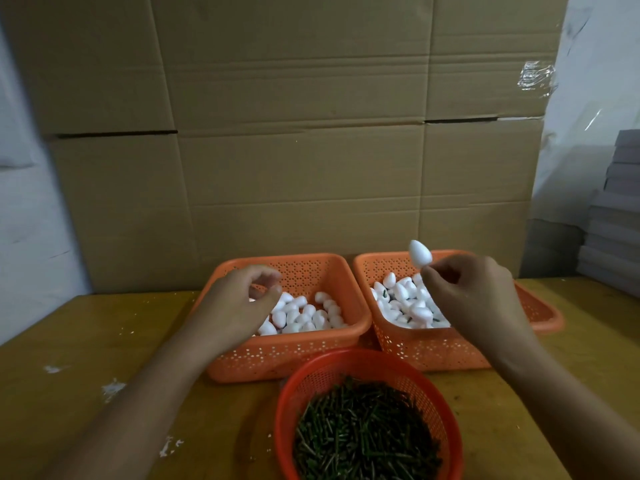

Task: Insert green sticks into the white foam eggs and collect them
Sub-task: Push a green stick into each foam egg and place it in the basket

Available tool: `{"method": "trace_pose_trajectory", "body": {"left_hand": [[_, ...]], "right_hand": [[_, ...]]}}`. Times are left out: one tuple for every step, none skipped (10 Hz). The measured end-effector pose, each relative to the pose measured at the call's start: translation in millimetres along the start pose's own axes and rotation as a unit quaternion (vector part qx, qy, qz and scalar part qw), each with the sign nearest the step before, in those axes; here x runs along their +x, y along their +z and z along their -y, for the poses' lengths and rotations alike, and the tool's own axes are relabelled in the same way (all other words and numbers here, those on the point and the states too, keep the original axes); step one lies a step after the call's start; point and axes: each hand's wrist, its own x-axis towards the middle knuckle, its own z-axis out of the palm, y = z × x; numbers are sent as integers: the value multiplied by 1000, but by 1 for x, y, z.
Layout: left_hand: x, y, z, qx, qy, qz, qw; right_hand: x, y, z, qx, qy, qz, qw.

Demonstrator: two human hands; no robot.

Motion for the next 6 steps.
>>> {"method": "trace_pose_trajectory", "body": {"left_hand": [[3, -5, 13, 90, -15, 37, 995], [3, -7, 22, 143, -32, 88, 985], [3, -6, 26, 188, -43, 121, 974], [1, -5, 25, 211, -42, 136, 967], [-3, -5, 16, 217, -72, 157, 961], [-5, -3, 9, 243, -106, 210, 941]], "right_hand": [[6, 1, -16, -111, 23, 11, 994], [9, -1, -25, -183, 42, 22, 982], [11, -2, -29, -215, 53, 43, 974], [12, 0, -30, -207, 27, 38, 977], [9, 2, -19, -147, -29, 56, 987], [0, 1, 2, -78, -124, 156, 977]]}}
